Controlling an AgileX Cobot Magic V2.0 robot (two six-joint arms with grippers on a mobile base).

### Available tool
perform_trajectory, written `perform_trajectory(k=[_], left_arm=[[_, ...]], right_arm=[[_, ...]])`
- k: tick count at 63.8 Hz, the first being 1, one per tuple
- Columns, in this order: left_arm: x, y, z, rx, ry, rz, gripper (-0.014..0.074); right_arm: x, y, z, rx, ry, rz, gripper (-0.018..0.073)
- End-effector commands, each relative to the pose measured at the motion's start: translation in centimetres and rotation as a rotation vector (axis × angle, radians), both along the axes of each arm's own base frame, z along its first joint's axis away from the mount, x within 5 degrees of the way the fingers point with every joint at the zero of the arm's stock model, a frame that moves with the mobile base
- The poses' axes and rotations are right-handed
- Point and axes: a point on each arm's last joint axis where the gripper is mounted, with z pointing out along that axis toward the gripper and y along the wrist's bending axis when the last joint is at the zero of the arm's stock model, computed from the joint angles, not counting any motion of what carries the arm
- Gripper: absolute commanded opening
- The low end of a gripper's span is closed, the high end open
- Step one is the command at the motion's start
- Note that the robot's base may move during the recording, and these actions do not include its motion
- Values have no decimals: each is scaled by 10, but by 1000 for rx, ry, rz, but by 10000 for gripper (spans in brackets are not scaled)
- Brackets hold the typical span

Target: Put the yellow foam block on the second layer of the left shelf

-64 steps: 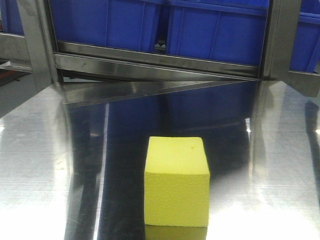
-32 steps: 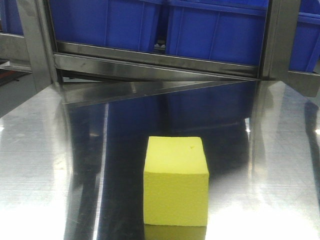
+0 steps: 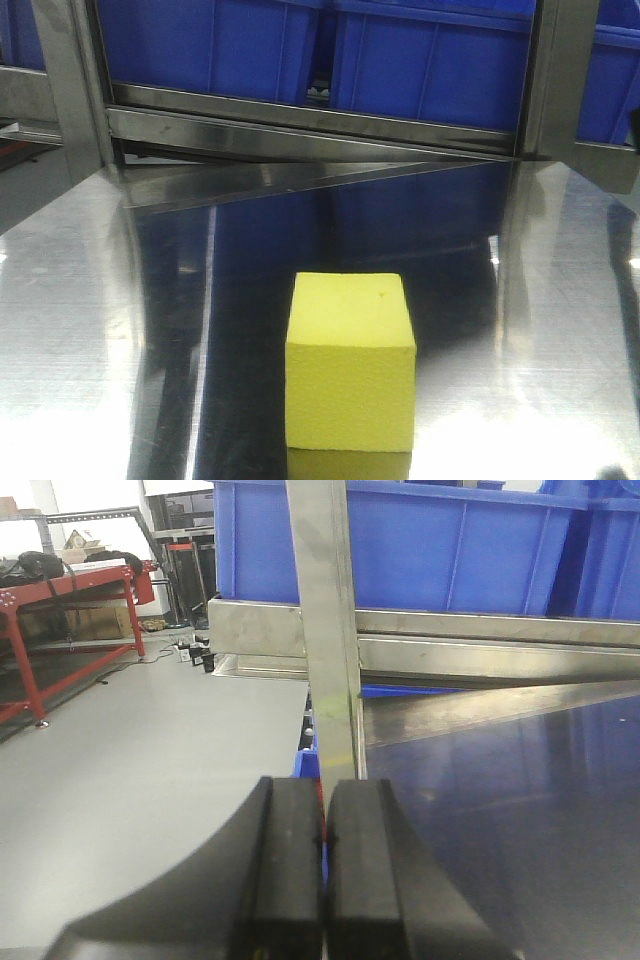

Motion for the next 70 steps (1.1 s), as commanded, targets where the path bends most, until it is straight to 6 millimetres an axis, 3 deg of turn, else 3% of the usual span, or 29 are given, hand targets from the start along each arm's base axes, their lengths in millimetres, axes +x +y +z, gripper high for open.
perform_trajectory(k=[1, 15, 35, 57, 70], left_arm=[[-1, 0, 0, -9, -76, -6, 124], [-1, 0, 0, -9, -76, -6, 124], [-1, 0, 0, -9, -76, -6, 124], [-1, 0, 0, -9, -76, -6, 124], [-1, 0, 0, -9, -76, -6, 124]], right_arm=[[13, 12, 19, 82, 14, -10, 626], [32, 41, 24, 39, 320, -34, 626], [60, 95, 31, 36, 622, -154, 626], [76, 155, 33, -49, 672, -143, 626], [78, 177, 28, -62, 681, -117, 626]])
